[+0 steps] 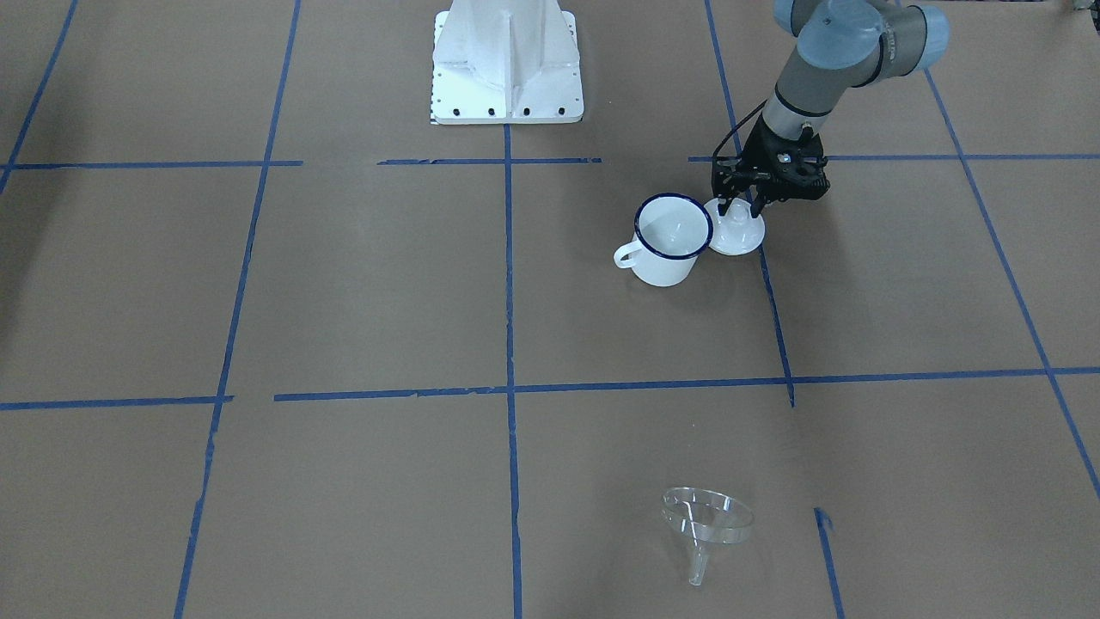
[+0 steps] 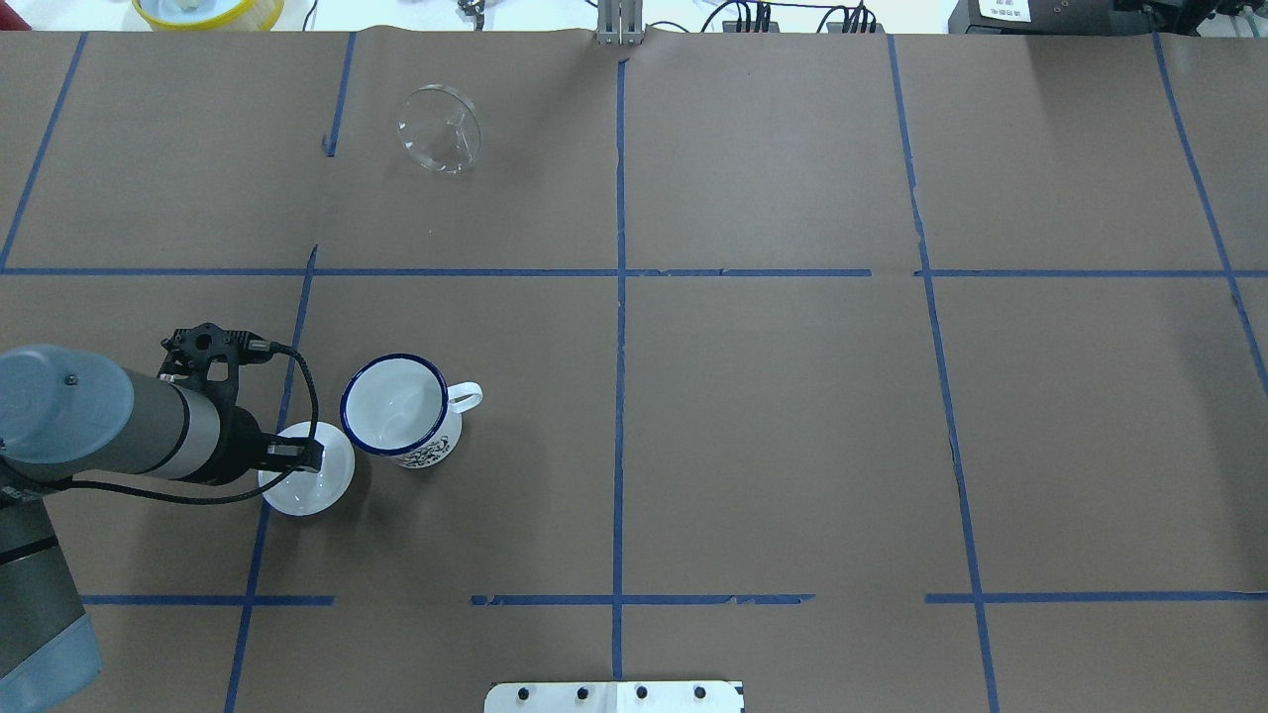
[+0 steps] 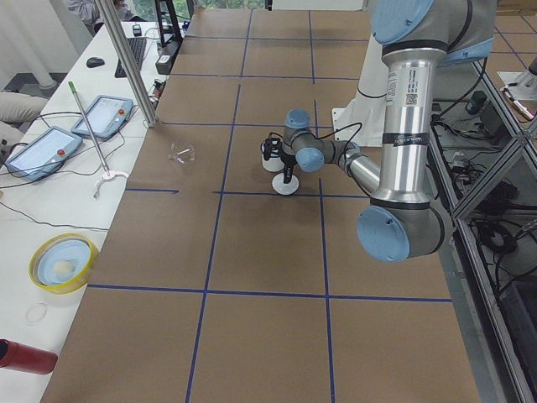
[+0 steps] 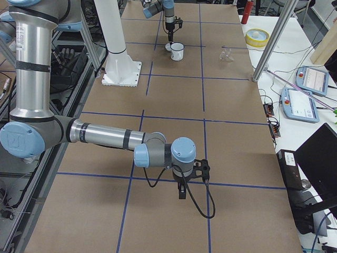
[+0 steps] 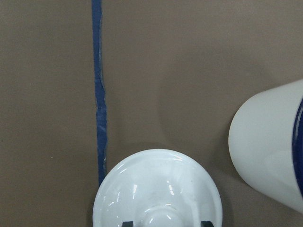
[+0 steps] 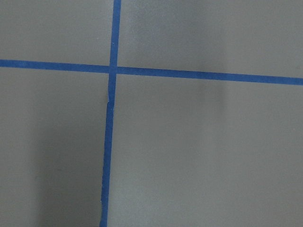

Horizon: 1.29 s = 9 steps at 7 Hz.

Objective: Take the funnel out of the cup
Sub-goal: 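Lower the left gripper and grasp the white lid by its knob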

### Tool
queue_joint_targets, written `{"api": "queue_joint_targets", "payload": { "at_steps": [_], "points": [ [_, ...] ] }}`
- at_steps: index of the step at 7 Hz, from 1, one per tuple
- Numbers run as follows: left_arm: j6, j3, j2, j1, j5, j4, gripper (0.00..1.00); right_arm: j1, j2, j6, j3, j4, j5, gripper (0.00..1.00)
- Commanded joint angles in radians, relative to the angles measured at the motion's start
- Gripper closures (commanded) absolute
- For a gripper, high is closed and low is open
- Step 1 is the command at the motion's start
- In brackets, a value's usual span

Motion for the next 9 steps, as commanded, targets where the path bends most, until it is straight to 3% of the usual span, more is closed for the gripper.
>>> {"api": "queue_joint_targets", "payload": {
  "at_steps": [1, 2, 4, 5, 7, 9],
  "points": [
    [0.000, 0.004, -0.001, 0.000, 0.000, 0.002, 0.43, 0.000, 0.000, 0.000, 0.000, 0.000, 0.000, 0.00],
    [0.000, 0.004, -0.003, 0.000, 0.000, 0.002, 0.56, 0.000, 0.000, 0.000, 0.000, 0.000, 0.000, 0.00],
    [0.000, -0.007, -0.003, -0.006, 0.000, 0.002, 0.93, 0.000, 0.000, 0.000, 0.000, 0.000, 0.000, 0.00],
    [0.000, -0.015, -0.003, -0.011, 0.000, 0.003, 1.00, 0.000, 0.000, 0.000, 0.000, 0.000, 0.000, 0.00],
    [0.003, -0.144, 0.053, -0.050, -0.006, 0.025, 1.00, 0.000, 0.000, 0.000, 0.000, 0.000, 0.000, 0.00],
    [0.000, -0.353, 0.066, -0.081, -0.014, 0.217, 1.00, 0.000, 0.000, 0.000, 0.000, 0.000, 0.000, 0.00]
  ]
}}
